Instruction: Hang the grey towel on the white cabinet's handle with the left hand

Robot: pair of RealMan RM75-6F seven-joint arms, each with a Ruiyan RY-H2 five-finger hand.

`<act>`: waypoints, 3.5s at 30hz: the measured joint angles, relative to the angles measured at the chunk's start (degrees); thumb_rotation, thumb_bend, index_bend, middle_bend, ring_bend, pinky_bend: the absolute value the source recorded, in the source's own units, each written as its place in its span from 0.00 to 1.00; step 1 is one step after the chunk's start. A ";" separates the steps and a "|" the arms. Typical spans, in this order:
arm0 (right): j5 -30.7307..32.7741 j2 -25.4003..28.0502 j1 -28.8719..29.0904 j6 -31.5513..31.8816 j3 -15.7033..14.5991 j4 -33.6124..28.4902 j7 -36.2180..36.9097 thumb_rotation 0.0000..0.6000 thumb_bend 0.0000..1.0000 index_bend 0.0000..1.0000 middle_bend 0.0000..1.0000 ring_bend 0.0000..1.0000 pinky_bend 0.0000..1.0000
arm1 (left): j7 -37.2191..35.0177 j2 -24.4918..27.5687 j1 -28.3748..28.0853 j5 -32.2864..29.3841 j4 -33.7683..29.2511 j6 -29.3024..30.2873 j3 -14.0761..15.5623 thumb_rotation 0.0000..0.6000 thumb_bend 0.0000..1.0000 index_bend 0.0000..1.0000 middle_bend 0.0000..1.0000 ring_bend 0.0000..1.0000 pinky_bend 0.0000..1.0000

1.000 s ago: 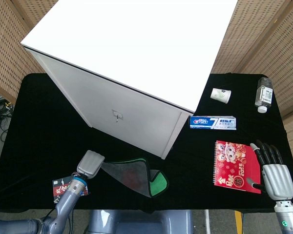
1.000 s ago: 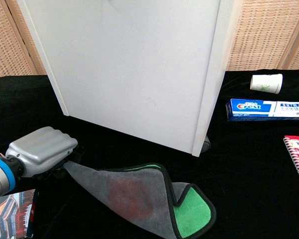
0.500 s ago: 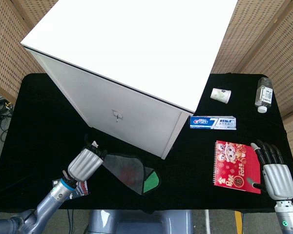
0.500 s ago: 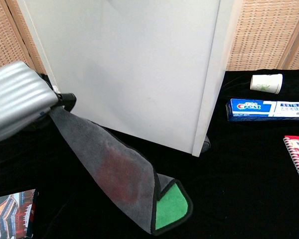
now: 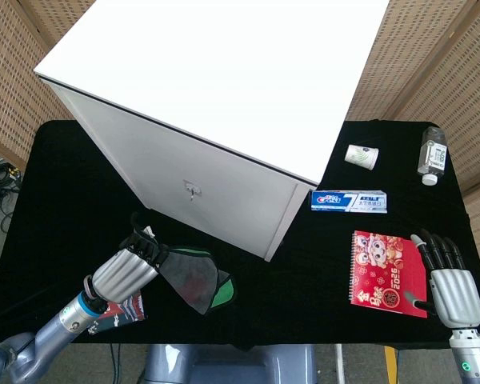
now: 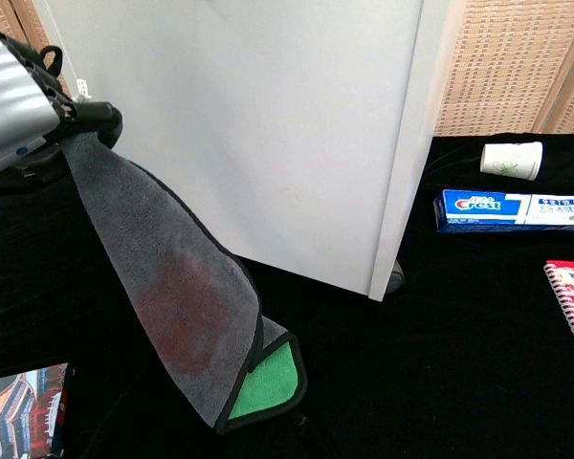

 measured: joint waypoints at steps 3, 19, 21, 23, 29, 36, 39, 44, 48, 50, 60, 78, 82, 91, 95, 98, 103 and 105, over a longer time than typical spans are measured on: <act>-0.07 0.09 -0.02 0.09 0.00 -0.02 0.32 1.00 0.13 0.00 0.00 0.00 0.00 | -0.45 -0.12 -1.69 2.15 -0.60 -0.16 -1.69 1.00 0.55 0.81 0.87 0.81 0.72; -0.27 0.33 -0.04 0.22 -0.01 0.01 1.06 1.00 0.13 0.00 0.00 0.00 0.00 | -4.30 -4.95 -5.68 5.68 1.41 -0.28 -8.30 1.00 0.55 0.81 0.87 0.81 0.72; -0.34 0.29 -0.02 0.22 -0.03 -0.01 1.02 1.00 0.13 0.00 0.00 0.00 0.00 | -4.15 -5.15 -5.94 5.90 1.23 -0.66 -8.64 1.00 0.55 0.81 0.87 0.81 0.72; -0.36 0.28 -0.03 0.24 -0.04 0.02 1.01 1.00 0.13 0.00 0.00 0.00 0.00 | -4.11 -5.28 -6.10 6.16 0.96 -0.83 -8.83 1.00 0.55 0.81 0.87 0.81 0.72; -0.43 0.41 -0.09 0.46 0.00 -0.02 1.40 1.00 0.13 0.00 0.00 0.00 0.00 | -3.69 -5.86 -6.46 6.47 0.16 -1.97 -9.37 1.00 0.55 0.81 0.87 0.81 0.72; -0.49 0.47 -0.08 0.43 -0.02 -0.07 1.44 1.00 0.13 0.00 0.00 0.00 0.00 | -3.79 -6.44 -6.68 4.74 0.28 -3.93 -10.31 1.00 0.55 0.81 0.87 0.81 0.72; -0.44 0.47 -0.08 0.38 -0.04 -0.08 1.42 1.00 0.13 0.00 0.00 0.00 0.00 | -4.55 -7.16 -6.87 4.48 0.58 -3.85 -10.64 1.00 0.55 0.81 0.87 0.81 0.72; -0.42 0.56 -0.09 0.38 -0.05 -0.13 1.58 1.00 0.13 0.00 0.00 0.00 0.00 | -7.12 -8.85 -7.01 4.49 1.76 -1.96 -11.02 1.00 0.55 0.81 0.87 0.81 0.72; -0.56 0.66 -0.17 0.61 -0.04 -0.19 1.73 1.00 0.13 0.00 0.00 0.00 0.00 | -10.41 -10.60 -6.97 4.66 4.65 0.60 -11.14 1.00 0.54 0.81 0.87 0.81 0.72; -0.57 0.65 -0.17 0.59 -0.05 -0.19 1.71 1.00 0.13 0.00 0.00 0.00 0.00 | -11.78 -11.21 -6.94 4.70 5.94 1.62 -11.15 1.00 0.54 0.81 0.87 0.81 0.72; -0.46 0.43 -0.05 0.25 -0.09 -0.12 1.25 1.00 0.13 0.00 0.00 0.00 0.00 | -16.81 -13.78 -7.40 4.68 10.16 4.74 -11.37 1.00 0.53 0.80 0.87 0.81 0.72; -0.96 0.39 -0.06 0.52 -0.21 -0.25 0.98 1.00 0.13 0.00 0.00 0.00 0.00 | -23.18 -17.39 -8.32 3.09 13.03 6.91 -11.66 1.00 0.53 0.79 0.87 0.81 0.72; -0.80 0.29 0.01 0.27 -0.22 -0.18 0.82 1.00 0.13 0.00 0.00 0.00 0.00 | -24.73 -17.95 -9.04 2.65 13.38 6.67 -11.87 1.00 0.53 0.79 0.87 0.81 0.72; -0.94 0.31 0.00 0.40 -0.25 -0.15 0.91 1.00 0.13 0.00 0.00 0.00 0.00 | -25.74 -18.49 -9.85 2.71 13.92 6.88 -11.68 1.00 0.53 0.79 0.87 0.81 0.72; -0.90 0.32 -0.03 0.46 -0.21 -0.14 0.95 1.00 0.13 0.00 0.00 0.00 0.00 | -25.77 -18.30 -9.94 2.75 14.04 7.24 -11.74 1.00 0.53 0.79 0.87 0.81 0.72; -0.86 0.30 0.03 0.34 -0.21 -0.13 0.88 1.00 0.13 0.00 0.00 0.00 0.00 | -25.83 -18.03 -9.94 2.55 14.11 7.33 -11.80 1.00 0.53 0.79 0.87 0.81 0.72; -1.04 0.16 0.06 0.27 -0.34 -0.11 0.53 1.00 0.13 0.00 0.00 0.00 0.00 | -26.08 -17.78 -9.88 2.09 14.16 7.46 -11.83 1.00 0.53 0.79 0.87 0.81 0.72; -1.01 0.15 0.05 0.29 -0.34 -0.14 0.49 1.00 0.13 0.00 0.00 0.00 0.00 | -26.19 -17.77 -9.85 1.93 14.19 7.53 -11.82 1.00 0.53 0.79 0.87 0.81 0.72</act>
